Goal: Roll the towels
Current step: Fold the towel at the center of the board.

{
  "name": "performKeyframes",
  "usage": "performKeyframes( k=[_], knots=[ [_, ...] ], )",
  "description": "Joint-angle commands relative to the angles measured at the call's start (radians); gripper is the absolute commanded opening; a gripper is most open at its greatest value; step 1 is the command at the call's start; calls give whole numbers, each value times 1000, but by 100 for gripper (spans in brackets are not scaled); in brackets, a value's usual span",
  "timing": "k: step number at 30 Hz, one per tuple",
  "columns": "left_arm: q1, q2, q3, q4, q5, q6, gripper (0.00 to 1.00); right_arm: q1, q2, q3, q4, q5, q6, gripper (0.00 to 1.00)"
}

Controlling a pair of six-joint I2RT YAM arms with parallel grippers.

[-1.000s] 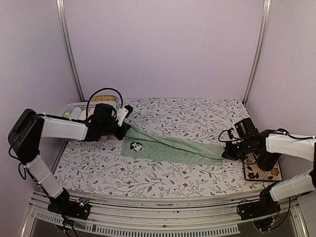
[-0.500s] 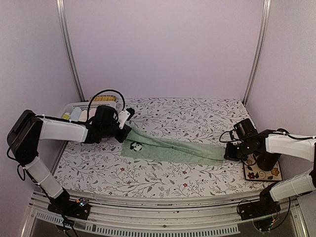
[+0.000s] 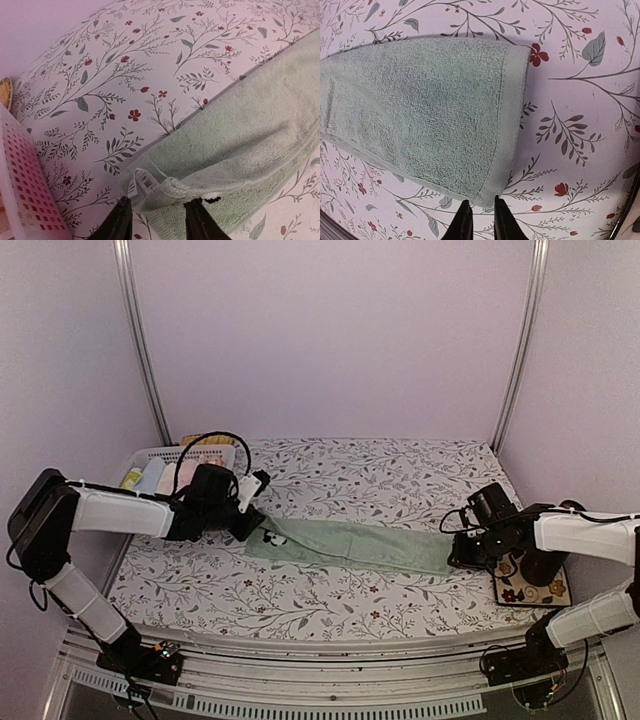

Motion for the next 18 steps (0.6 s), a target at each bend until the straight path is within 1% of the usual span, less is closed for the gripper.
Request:
performKeyframes(
  k=[1, 3, 7, 9, 11, 12, 14, 18],
  knots=[
    [-25, -78, -53, -1, -18, -28, 38, 7, 3, 6, -14, 23, 0, 25],
    [-26, -122, -82, 11, -12, -32, 32, 7, -5, 9, -16, 34, 3, 30],
    [-26, -211, -116, 27, -41, -51, 32, 5, -25, 23, -21, 58, 10, 36],
    [-26, -249, -130, 38, -77, -64, 31, 2, -33, 33, -19, 69, 11, 40],
    [-26, -278, -139, 62, -116, -75, 34, -13, -36, 34, -8, 63, 14, 43],
    [-26, -285, -137, 73, -119, -87, 37, -25, -37, 32, 6, 50, 16, 44],
    [-28, -273, -117, 86, -103, -106, 41, -57, -25, 24, 43, 19, 18, 45],
    [-29, -166, 3, 48, -72, -193, 41, -89, 45, 33, 116, -21, 29, 45]
  ],
)
